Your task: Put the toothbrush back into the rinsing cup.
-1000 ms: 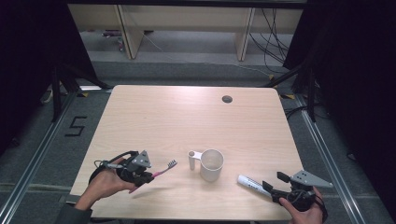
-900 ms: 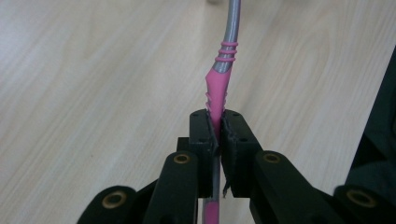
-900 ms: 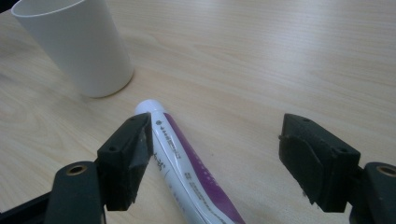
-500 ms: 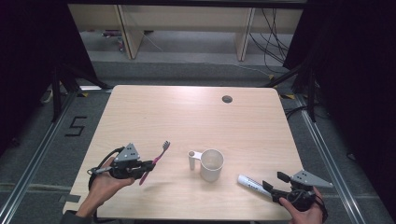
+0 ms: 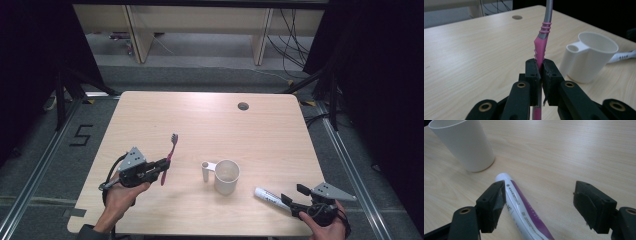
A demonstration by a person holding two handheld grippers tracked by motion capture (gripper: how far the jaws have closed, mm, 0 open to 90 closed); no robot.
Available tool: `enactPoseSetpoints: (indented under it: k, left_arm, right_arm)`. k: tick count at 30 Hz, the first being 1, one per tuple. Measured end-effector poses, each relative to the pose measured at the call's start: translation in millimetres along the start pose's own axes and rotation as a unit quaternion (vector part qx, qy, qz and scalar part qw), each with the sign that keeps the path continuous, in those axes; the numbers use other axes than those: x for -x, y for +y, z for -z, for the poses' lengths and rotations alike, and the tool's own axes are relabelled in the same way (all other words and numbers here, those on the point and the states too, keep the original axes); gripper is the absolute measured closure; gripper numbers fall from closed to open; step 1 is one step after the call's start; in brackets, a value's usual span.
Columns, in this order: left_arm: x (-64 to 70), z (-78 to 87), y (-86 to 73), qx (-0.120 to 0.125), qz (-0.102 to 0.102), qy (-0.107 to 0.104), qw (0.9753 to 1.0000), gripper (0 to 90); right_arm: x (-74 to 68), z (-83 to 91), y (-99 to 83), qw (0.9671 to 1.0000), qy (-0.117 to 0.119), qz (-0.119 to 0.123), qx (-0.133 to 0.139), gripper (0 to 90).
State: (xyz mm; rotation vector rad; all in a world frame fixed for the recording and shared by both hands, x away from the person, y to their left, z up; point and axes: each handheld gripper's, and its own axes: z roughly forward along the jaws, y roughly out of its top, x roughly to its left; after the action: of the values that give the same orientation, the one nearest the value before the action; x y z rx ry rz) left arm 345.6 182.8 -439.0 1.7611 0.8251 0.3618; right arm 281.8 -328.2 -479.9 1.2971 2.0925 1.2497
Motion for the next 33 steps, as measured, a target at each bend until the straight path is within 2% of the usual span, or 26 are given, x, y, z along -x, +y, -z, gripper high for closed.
enactPoseSetpoints:
  k: [1, 5, 7, 9, 13, 14, 15, 18, 24, 26, 27, 29, 33]
  left_arm:
    - [0.6, -0.4, 0.8, 0.018, -0.003, -0.010, 0.9998, 83.2]
    - [3.9, -1.7, 5.3, 0.022, -0.013, -0.002, 0.9997, 83.2]
    - [6.5, -3.8, 10.2, 0.040, -0.012, -0.003, 0.9991, 83.2]
    - [7.1, -4.8, 12.2, 0.045, -0.015, -0.006, 0.9989, 83.2]
    - [11.6, -9.4, 22.0, 0.074, -0.023, -0.008, 0.9969, 83.2]
    - [11.6, -9.4, 22.0, 0.074, -0.023, -0.008, 0.9969, 83.2]
    - [13.0, -12.7, 24.9, 0.075, -0.024, -0.020, 0.9967, 83.2]
    - [16.4, -18.9, 28.9, 0.085, -0.035, -0.025, 0.9954, 83.2]
    - [21.6, -28.9, 34.9, 0.101, -0.034, -0.036, 0.9937, 83.2]
    - [25.5, -35.0, 39.1, 0.113, -0.037, -0.044, 0.9919, 83.2]
    - [27.4, -36.6, 40.3, 0.115, -0.039, -0.042, 0.9918, 83.2]
    - [29.5, -40.6, 42.5, 0.115, -0.037, -0.054, 0.9912, 83.2]
    - [35.0, -50.1, 45.8, 0.118, -0.045, -0.063, 0.9900, 83.2]
  right_arm:
    - [-0.1, 0.0, 0.0, 1.0000, 0.000, 0.000, 0.000, 27.1]
    - [0.0, -0.2, -0.2, 1.0000, -0.001, 0.002, -0.003, 27.1]
    - [0.1, -0.1, -0.2, 1.0000, -0.001, 0.002, -0.002, 27.1]
    - [0.2, 0.0, -0.2, 1.0000, -0.001, 0.002, -0.002, 27.1]
    - [0.0, -0.3, -0.2, 1.0000, -0.001, 0.002, -0.003, 27.1]
    - [0.0, -0.3, -0.2, 1.0000, -0.001, 0.002, -0.003, 27.1]
    - [0.0, -0.3, -0.2, 1.0000, -0.001, 0.002, -0.002, 27.1]
    - [0.1, -0.3, -0.3, 1.0000, 0.000, 0.002, -0.003, 27.1]
    - [0.2, -0.5, -0.5, 1.0000, 0.000, 0.002, -0.003, 27.1]
    - [0.2, -0.5, -0.5, 1.0000, 0.000, 0.002, -0.003, 27.1]
    - [0.2, -0.5, -0.5, 1.0000, 0.000, 0.002, -0.003, 27.1]
    - [0.2, -0.6, -0.6, 1.0000, 0.000, 0.002, -0.003, 27.1]
    - [-0.9, -1.7, -0.7, 0.9999, 0.010, -0.008, -0.004, 27.1]
